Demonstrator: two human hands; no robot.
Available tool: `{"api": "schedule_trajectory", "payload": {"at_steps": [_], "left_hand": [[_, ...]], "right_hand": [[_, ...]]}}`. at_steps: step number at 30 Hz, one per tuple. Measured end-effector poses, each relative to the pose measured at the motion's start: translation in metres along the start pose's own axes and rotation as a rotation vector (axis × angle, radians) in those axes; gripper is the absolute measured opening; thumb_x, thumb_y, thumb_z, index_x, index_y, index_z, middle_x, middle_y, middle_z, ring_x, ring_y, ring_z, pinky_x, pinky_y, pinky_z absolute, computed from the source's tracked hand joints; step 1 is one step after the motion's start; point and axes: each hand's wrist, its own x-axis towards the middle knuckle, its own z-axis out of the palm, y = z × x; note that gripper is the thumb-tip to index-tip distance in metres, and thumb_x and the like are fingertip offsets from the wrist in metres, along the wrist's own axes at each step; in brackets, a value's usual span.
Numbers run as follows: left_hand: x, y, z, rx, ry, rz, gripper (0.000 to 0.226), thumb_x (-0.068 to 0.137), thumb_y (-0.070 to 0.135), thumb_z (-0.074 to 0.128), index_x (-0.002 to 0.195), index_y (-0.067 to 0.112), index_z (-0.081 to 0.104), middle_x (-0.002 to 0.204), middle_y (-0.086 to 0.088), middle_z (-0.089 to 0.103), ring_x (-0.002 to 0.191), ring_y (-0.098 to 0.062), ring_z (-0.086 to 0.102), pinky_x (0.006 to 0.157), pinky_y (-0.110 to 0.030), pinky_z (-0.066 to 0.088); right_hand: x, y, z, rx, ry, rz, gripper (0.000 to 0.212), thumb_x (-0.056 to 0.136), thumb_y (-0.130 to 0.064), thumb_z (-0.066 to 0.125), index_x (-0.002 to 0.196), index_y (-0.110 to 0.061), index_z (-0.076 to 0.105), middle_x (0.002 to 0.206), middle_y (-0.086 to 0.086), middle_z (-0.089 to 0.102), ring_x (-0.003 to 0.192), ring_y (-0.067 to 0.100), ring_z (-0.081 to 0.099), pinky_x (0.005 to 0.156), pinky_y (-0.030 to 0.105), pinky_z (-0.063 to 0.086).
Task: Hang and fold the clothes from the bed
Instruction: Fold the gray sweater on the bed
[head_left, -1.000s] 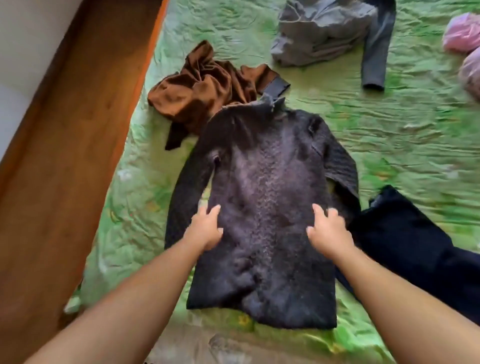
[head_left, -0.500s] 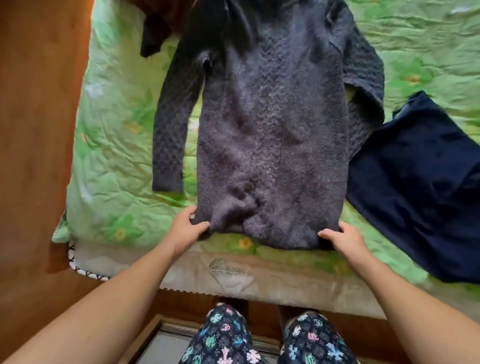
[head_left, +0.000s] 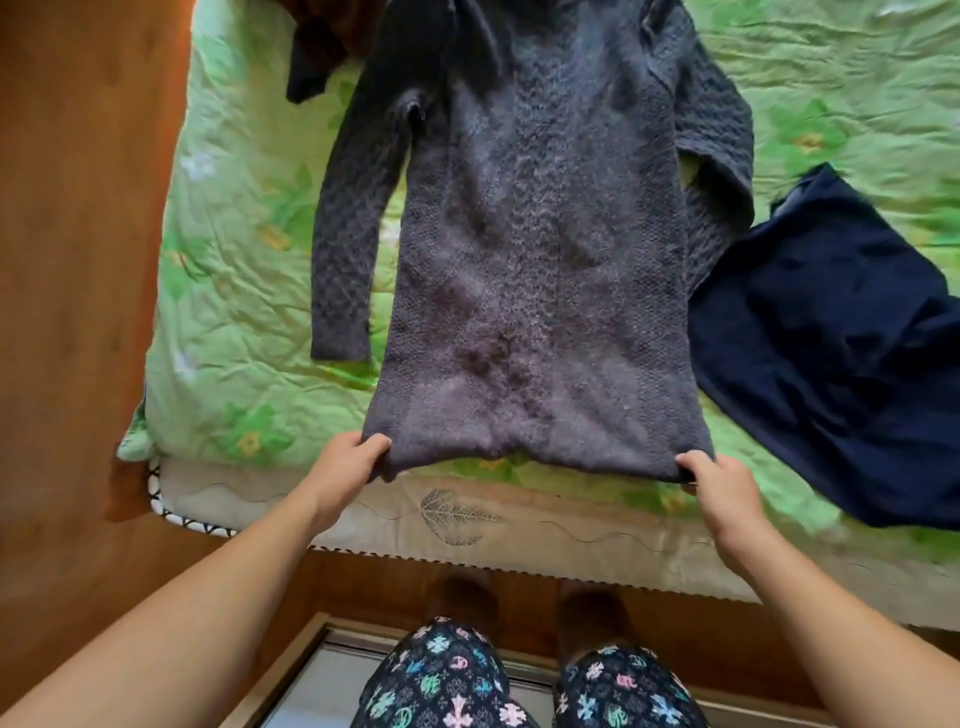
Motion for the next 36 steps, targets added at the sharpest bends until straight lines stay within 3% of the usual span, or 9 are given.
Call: {"api": "schedule_trajectory", "payload": {"at_steps": [6,9,13,16,20,24,28,31,36], "left_hand": [[0.012,-0.029,-0.002,0.281,-0.007,0.045,0.017,0.104,0.023,0.050,0.109,0.015,0.064,0.094,-0.006,0.070,0.069,-0.017,0.061,0.054,-0.027,0.047],[0.026,-0.035,-0.001,0.444,-0.029,0.041,0.022,0.101,0.028,0.054,0.116,0.015,0.065,0.110,-0.009,0.071,0.094,-0.029,0.066,0.082,-0.038,0.055],[0.038,-0.029,0.000,0.666,-0.050,0.002,0.028,0.098,0.039,0.056,0.108,0.015,0.067,0.106,-0.009,0.071,0.095,-0.031,0.066,0.085,-0.040,0.055],[0.041,-0.017,-0.002,0.791,0.054,0.029,0.041,0.094,0.055,0.053,0.099,0.017,0.065,0.098,-0.008,0.071,0.090,-0.032,0.065,0.078,-0.039,0.054],[0.050,0.008,-0.015,0.631,0.392,0.117,0.045,0.093,0.050,0.058,0.117,0.012,0.058,0.112,-0.013,0.062,0.103,-0.036,0.060,0.087,-0.042,0.050],[0.086,0.039,-0.036,0.259,0.497,0.111,0.065,0.093,0.037,0.067,0.146,0.012,0.039,0.145,-0.017,0.040,0.129,-0.034,0.046,0.109,-0.042,0.037],[0.136,0.055,-0.058,0.000,0.488,0.003,0.075,0.087,0.037,0.075,0.146,0.009,0.040,0.145,-0.017,0.048,0.127,-0.033,0.053,0.109,-0.044,0.044],[0.144,0.068,-0.062,-0.058,0.479,0.074,0.036,0.086,0.018,0.071,0.119,0.008,0.060,0.115,-0.014,0.069,0.097,-0.027,0.066,0.090,-0.038,0.054],[0.076,0.083,-0.025,0.464,0.390,0.754,0.033,0.080,0.021,0.061,0.112,0.017,0.064,0.096,-0.005,0.062,0.087,-0.027,0.061,0.077,-0.039,0.050]], "right_hand": [[-0.005,0.022,-0.005,-0.201,-0.001,-0.037,0.030,0.099,-0.041,0.058,0.080,-0.020,0.066,0.081,0.002,0.068,0.075,0.023,0.059,0.064,0.035,0.041],[0.006,0.029,-0.001,-0.348,-0.070,-0.044,0.017,0.094,-0.039,0.068,0.093,-0.022,0.069,0.087,0.002,0.071,0.079,0.021,0.063,0.065,0.035,0.047],[0.018,0.026,0.003,-0.272,-0.151,0.021,0.018,0.093,-0.021,0.070,0.109,-0.016,0.067,0.101,0.005,0.073,0.085,0.022,0.067,0.073,0.036,0.052],[0.023,0.020,0.002,-0.558,-0.108,0.023,0.031,0.093,-0.031,0.068,0.114,-0.014,0.053,0.107,0.010,0.066,0.094,0.032,0.062,0.074,0.039,0.048],[0.025,-0.005,0.012,-0.796,0.119,-0.241,0.048,0.089,-0.033,0.068,0.126,-0.008,0.048,0.118,0.021,0.059,0.111,0.042,0.055,0.089,0.049,0.049],[0.034,-0.047,0.057,-0.888,0.063,-0.633,0.043,0.087,-0.027,0.068,0.126,-0.012,0.058,0.102,0.017,0.057,0.098,0.043,0.057,0.080,0.052,0.053],[0.031,-0.101,0.122,-0.824,-0.174,-0.736,0.038,0.095,-0.032,0.061,0.131,-0.022,0.058,0.105,0.007,0.057,0.105,0.032,0.057,0.090,0.046,0.052],[0.020,-0.129,0.165,-0.644,-0.310,-0.660,0.036,0.098,-0.035,0.059,0.132,-0.026,0.055,0.099,0.000,0.057,0.098,0.021,0.058,0.089,0.036,0.047],[-0.002,-0.162,0.201,0.052,-0.432,-0.311,0.024,0.099,-0.050,0.055,0.101,-0.027,0.063,0.092,0.001,0.066,0.086,0.018,0.064,0.076,0.031,0.048]]}}
